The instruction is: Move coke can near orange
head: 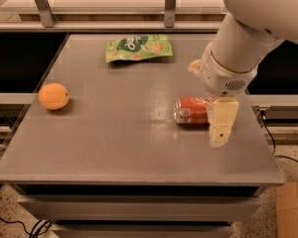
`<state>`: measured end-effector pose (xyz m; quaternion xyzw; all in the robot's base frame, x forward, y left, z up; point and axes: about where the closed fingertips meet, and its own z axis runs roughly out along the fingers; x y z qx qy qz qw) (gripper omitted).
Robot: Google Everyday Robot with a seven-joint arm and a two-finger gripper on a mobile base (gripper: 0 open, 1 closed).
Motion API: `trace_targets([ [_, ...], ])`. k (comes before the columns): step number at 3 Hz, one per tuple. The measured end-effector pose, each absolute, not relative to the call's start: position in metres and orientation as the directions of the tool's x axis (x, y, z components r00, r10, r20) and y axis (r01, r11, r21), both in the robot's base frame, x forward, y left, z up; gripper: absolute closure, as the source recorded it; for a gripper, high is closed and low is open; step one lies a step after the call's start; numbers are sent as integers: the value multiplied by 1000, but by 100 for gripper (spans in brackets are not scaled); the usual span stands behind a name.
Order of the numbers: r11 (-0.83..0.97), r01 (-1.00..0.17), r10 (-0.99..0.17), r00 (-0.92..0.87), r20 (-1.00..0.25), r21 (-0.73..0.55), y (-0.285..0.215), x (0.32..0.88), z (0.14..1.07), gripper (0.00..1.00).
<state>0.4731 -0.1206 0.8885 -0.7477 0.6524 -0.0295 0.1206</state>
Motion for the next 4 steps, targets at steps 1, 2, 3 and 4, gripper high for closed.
trace_targets([
  [1, -156, -960, -982, 176, -67, -233, -118, 481, 888, 0],
  [2, -214, -951, -973, 228, -41, -225, -116, 492, 883, 0],
  [3, -255, -948, -961, 270, -53, -191, -118, 502, 873, 0],
  [4, -268, -951, -956, 282, -77, -155, -120, 511, 861, 0],
])
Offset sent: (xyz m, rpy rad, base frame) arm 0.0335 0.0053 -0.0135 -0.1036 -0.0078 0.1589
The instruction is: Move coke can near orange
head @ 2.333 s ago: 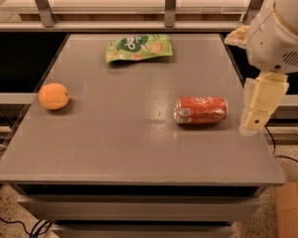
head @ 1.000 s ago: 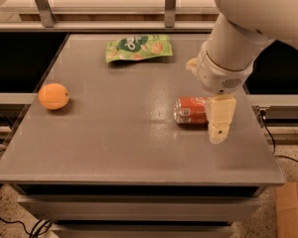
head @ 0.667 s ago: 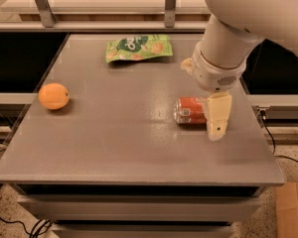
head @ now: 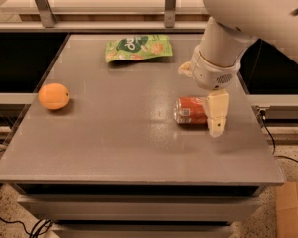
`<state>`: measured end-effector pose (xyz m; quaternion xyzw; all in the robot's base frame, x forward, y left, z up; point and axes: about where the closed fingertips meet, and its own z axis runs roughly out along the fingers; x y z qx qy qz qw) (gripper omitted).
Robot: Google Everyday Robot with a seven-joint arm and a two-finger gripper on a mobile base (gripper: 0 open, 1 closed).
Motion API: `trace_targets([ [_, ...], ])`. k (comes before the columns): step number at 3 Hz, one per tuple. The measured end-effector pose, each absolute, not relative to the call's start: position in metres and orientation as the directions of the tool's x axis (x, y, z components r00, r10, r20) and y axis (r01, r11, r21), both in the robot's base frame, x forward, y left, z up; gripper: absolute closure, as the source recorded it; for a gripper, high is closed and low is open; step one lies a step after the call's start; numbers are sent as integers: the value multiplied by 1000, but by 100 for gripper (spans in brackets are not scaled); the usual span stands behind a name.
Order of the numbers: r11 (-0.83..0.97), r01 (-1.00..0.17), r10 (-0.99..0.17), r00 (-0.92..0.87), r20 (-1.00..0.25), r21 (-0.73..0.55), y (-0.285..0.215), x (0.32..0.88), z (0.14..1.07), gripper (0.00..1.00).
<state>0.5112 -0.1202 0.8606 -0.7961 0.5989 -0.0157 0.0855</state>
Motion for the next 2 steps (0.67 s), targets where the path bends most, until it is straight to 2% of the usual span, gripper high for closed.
trace_targets([
  [1, -262, -956, -956, 276, -100, -131, -123, 518, 849, 15],
  [2, -256, -960, -955, 270, -121, -117, -124, 522, 840, 39],
])
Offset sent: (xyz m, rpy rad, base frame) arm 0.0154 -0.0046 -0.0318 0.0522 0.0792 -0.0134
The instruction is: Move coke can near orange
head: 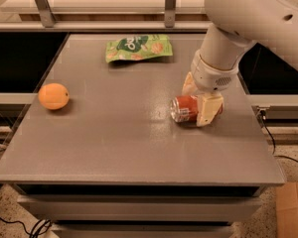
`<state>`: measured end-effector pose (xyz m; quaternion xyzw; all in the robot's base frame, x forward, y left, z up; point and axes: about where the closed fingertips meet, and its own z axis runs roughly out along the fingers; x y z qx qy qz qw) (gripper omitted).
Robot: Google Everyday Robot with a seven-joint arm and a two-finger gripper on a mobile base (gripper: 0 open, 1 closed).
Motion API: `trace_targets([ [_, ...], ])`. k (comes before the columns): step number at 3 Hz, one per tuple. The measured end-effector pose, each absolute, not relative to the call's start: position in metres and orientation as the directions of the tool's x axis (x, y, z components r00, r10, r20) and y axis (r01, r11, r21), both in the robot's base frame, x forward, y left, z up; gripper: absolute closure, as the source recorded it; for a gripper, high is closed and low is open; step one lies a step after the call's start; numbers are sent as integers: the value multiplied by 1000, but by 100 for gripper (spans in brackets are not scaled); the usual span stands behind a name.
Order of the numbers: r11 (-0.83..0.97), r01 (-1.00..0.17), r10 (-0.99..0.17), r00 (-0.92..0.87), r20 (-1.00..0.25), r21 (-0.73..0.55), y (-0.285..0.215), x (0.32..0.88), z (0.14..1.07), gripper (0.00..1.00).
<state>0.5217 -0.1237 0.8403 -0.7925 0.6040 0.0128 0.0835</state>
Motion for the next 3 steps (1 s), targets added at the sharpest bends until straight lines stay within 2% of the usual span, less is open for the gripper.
trace_targets([
  [2, -335, -932, -920, 355, -169, -137, -104, 522, 850, 85],
  [3, -438, -886, -867, 461, -191, -154, -80, 519, 861, 100],
])
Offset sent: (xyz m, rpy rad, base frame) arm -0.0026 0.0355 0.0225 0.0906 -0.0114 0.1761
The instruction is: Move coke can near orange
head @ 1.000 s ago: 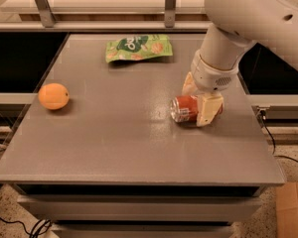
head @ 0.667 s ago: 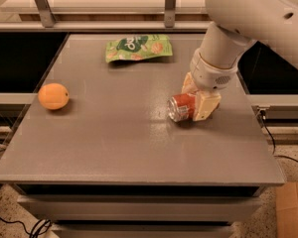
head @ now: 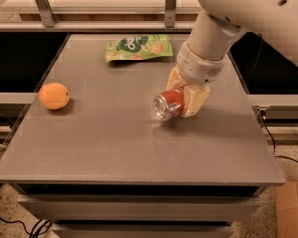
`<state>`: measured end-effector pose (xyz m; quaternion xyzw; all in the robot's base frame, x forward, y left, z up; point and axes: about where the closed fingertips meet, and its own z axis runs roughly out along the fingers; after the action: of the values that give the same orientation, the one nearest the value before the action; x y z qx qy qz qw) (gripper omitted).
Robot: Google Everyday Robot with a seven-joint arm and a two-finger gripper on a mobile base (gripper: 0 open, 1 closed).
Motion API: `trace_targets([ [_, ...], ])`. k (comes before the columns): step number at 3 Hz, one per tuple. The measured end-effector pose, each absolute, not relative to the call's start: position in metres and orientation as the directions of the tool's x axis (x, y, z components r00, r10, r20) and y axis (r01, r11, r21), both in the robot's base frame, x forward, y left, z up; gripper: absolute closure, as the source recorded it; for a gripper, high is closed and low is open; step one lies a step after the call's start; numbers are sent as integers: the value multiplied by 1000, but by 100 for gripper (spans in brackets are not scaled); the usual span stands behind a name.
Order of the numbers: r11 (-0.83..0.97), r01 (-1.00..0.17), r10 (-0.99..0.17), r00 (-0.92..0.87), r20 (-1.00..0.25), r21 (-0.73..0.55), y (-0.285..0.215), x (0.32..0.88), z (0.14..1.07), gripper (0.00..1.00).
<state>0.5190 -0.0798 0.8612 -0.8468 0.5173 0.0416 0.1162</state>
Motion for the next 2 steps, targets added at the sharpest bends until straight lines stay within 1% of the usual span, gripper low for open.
trace_targets([
  [1, -563, -810, -789, 585, -186, -161, -47, 517, 864, 100],
  [2, -694, -700, -678, 714, -175, -166, 0, 516, 865, 100],
])
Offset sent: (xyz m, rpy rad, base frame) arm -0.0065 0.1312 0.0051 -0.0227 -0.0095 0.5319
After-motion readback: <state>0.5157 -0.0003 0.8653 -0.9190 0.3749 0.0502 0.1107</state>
